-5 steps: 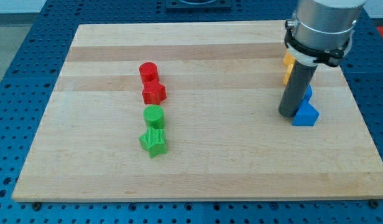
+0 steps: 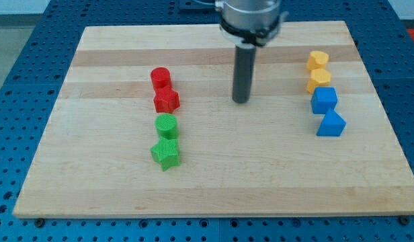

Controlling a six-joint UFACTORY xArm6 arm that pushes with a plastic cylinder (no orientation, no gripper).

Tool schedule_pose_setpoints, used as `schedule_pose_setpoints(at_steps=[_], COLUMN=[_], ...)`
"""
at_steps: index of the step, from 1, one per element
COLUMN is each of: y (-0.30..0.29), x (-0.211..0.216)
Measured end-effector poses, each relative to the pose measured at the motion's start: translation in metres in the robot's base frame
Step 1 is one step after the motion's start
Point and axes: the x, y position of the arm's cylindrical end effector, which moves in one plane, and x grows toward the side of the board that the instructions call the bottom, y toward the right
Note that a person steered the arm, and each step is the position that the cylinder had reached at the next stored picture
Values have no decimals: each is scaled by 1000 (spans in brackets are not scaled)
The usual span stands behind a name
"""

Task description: Point your arm at the red circle

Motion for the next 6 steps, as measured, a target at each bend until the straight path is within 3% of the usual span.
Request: schedule_pose_setpoints(at_steps=[2,4,5,6], y=[-77,-163,-197,-216], x=[-104,-157,-153,-101])
